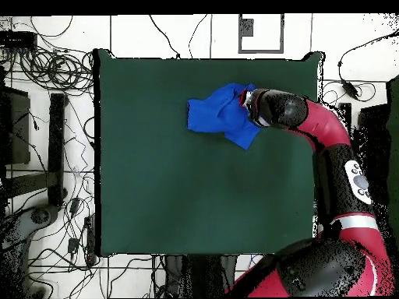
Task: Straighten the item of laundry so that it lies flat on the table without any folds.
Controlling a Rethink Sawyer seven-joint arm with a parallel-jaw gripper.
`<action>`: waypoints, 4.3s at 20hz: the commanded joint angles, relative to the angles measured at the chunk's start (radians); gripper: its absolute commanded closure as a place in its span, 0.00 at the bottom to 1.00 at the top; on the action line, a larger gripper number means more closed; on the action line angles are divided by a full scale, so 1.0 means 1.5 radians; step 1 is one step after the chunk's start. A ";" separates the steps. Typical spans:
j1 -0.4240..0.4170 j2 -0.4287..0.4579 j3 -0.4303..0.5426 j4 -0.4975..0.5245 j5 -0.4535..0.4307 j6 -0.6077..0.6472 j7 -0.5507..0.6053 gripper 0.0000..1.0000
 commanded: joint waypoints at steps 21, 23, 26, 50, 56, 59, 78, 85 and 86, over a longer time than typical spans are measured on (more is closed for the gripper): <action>0.011 -0.035 0.053 0.057 -0.041 0.018 -0.121 1.00; 0.013 -0.056 0.046 0.080 -0.040 0.012 -0.099 1.00; 0.014 -0.087 0.036 0.119 -0.040 -0.001 -0.064 1.00; 0.033 -0.296 -0.025 0.314 -0.004 -0.002 0.095 1.00; 0.061 -0.392 -0.066 0.397 0.024 -0.013 0.170 1.00; 0.089 -0.430 -0.100 0.427 0.036 -0.029 0.209 1.00; 0.189 -0.453 -0.211 0.449 0.105 -0.059 0.218 1.00; 0.252 -0.497 -0.265 0.453 0.144 -0.003 0.245 1.00; 0.263 -0.507 -0.275 0.453 0.150 0.008 0.251 1.00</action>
